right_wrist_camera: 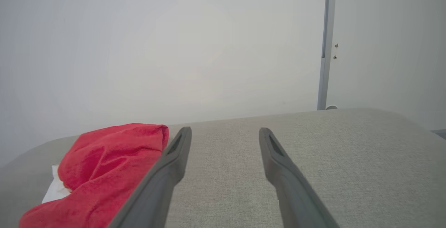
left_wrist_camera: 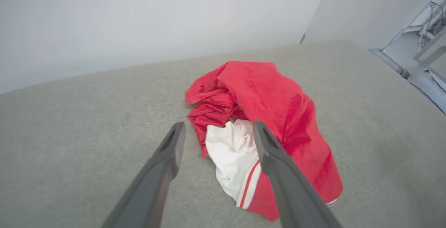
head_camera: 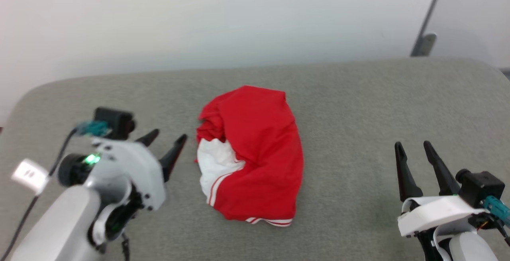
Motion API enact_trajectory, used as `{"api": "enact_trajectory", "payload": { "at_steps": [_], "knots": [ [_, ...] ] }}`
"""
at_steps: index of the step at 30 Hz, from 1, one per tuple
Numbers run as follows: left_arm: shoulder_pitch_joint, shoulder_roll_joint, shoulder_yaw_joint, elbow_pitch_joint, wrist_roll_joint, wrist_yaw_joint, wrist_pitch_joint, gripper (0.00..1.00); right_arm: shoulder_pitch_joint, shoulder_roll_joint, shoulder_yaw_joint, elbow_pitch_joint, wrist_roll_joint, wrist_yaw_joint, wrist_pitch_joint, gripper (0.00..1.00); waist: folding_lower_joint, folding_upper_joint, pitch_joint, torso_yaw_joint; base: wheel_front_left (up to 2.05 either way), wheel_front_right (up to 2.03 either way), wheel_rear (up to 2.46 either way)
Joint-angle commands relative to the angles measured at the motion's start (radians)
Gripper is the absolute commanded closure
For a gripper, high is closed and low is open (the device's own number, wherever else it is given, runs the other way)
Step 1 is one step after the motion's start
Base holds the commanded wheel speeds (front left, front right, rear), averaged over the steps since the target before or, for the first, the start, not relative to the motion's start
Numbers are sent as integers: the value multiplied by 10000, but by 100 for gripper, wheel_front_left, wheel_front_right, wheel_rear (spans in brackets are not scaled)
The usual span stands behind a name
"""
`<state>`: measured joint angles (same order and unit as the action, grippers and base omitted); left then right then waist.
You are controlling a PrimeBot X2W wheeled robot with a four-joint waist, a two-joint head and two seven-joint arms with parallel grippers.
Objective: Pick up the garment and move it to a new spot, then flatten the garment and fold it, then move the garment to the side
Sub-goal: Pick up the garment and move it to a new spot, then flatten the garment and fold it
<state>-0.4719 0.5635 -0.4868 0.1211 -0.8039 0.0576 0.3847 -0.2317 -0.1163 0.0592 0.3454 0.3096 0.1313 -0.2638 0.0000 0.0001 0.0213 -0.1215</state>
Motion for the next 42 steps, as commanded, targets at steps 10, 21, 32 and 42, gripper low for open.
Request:
{"api": "enact_trajectory", "payload": {
  "at_steps": [10, 21, 32, 42],
  "knots": [
    [2264, 904, 1645, -781, -132, 46, -3063, 0, 667, -301, -121, -152, 113, -10, -8, 0, 0, -1, -895, 1250, 0, 0, 0],
    [4297, 1071, 3090, -576, -756, 136, -5090, 0, 906, -341, -624, -366, -244, -10, -8, 0, 0, -1, -916, 1548, 0, 0, 0],
    [5313, 1152, 3855, -438, -951, -53, -6073, 0, 1045, -154, -1008, -512, -554, -10, -8, 0, 0, -1, -809, 1569, 0, 0, 0],
    [5100, 1270, 3842, -616, -1130, 2, -5714, 0, 874, -88, -1036, -564, -655, -10, -8, 0, 0, -1, -576, 1422, 0, 0, 0]
  ]
}}
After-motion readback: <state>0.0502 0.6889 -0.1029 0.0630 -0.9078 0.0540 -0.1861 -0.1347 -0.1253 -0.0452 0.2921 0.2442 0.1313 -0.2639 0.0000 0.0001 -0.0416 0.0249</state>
